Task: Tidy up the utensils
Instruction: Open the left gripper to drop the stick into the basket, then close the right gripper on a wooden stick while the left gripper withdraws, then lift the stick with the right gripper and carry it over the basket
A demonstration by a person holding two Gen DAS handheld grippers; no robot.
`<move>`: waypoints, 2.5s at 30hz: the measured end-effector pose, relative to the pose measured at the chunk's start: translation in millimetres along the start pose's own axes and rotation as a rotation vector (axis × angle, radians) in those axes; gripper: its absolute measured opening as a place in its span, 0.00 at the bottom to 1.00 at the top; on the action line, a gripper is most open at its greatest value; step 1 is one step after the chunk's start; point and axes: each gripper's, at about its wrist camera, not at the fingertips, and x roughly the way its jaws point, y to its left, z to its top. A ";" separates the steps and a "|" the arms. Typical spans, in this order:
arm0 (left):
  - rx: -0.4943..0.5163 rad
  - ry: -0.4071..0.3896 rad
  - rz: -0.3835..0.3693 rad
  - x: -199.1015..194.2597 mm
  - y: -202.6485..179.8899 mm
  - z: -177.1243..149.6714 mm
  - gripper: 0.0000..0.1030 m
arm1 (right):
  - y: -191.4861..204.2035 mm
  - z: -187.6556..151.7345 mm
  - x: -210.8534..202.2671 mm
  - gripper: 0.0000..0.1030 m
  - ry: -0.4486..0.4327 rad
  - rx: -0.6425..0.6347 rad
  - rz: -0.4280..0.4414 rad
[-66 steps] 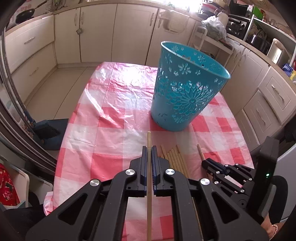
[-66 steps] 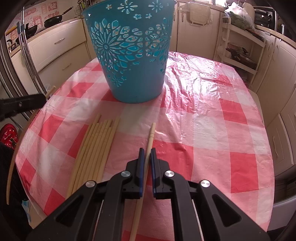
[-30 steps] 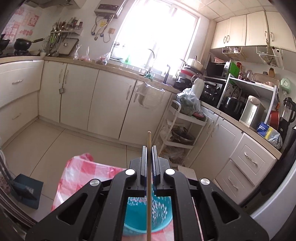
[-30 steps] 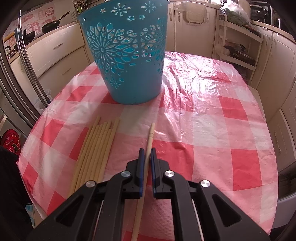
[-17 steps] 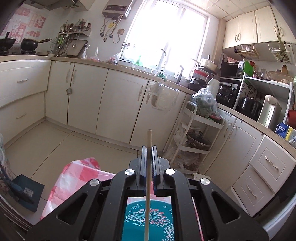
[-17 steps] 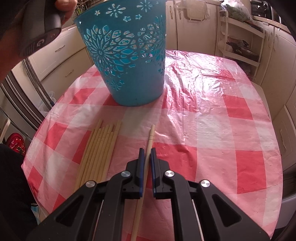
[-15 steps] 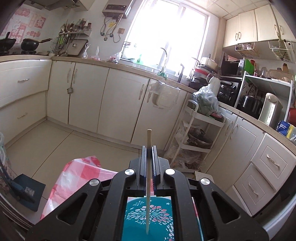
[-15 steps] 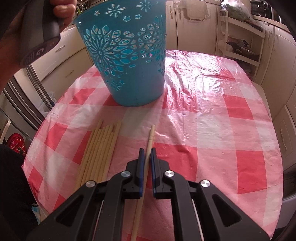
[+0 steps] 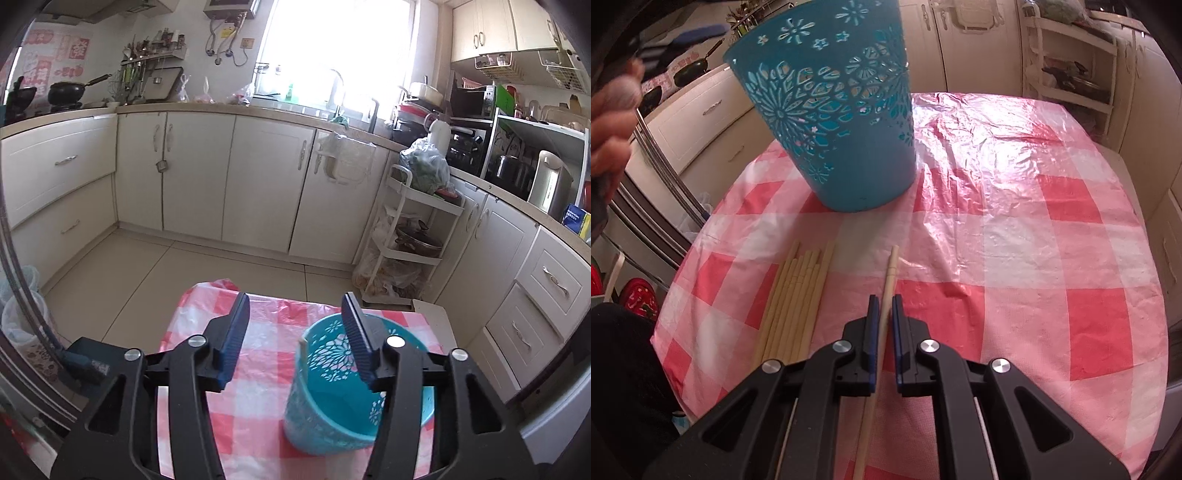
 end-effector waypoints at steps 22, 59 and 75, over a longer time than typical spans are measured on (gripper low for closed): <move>-0.147 0.106 0.121 -48.6 116.0 -84.1 0.73 | 26.6 0.9 7.6 0.07 -0.015 -0.163 -0.169; -0.187 0.171 0.112 -31.5 114.5 -91.3 0.75 | 34.9 83.5 -149.9 0.06 -0.429 0.026 0.302; -0.233 0.178 0.092 -27.6 117.9 -91.8 0.77 | 38.8 195.0 -119.4 0.06 -0.728 0.149 0.217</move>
